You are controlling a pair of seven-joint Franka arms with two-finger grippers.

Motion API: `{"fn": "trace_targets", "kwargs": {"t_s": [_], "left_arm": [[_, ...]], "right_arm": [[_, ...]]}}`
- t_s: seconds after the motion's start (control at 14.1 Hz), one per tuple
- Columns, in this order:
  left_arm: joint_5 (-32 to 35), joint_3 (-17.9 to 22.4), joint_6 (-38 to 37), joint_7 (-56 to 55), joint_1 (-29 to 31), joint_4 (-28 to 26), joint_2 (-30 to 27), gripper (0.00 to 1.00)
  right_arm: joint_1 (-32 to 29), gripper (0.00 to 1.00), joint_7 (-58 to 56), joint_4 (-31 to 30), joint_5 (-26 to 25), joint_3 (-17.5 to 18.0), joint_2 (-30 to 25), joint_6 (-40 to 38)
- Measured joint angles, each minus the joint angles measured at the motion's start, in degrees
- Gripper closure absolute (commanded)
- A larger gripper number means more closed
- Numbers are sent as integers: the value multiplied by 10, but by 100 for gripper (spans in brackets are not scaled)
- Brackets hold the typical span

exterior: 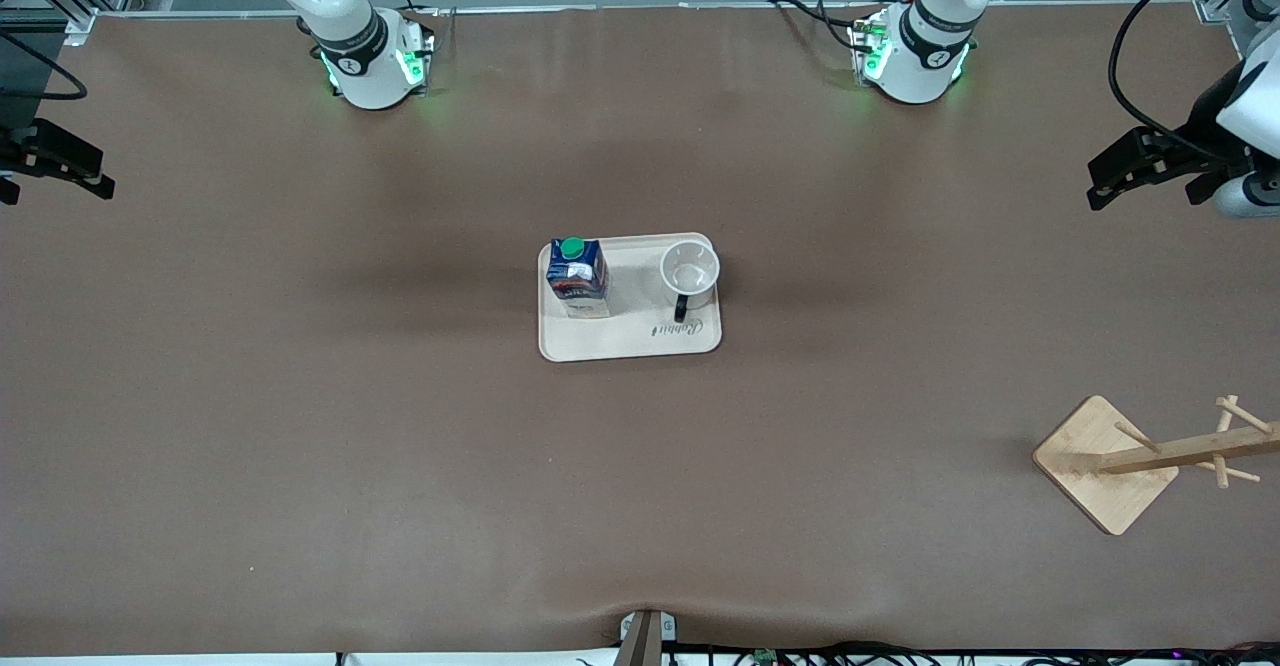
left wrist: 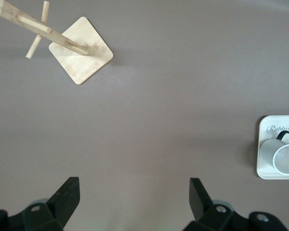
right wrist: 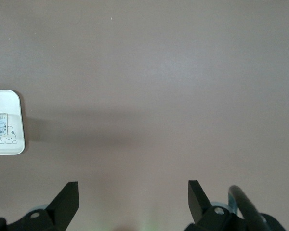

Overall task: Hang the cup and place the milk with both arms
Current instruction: 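Reach the left gripper over the white mug on the tray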

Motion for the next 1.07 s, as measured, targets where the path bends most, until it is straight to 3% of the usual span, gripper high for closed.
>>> {"fn": "trace_targets", "kwargs": {"t_s": [0.5, 0.78, 1.07], "left_arm": [[0, -6, -1, -2, -4, 1, 9, 0], [0, -54, 4, -57, -25, -11, 51, 0], [0, -77, 131, -140, -101, -87, 93, 0]], "right_arm": [[0, 0, 0, 0, 0, 0, 0, 0], [0, 0, 0, 0, 0, 1, 0, 0], [0, 0, 0, 1, 0, 1, 0, 0]]}}
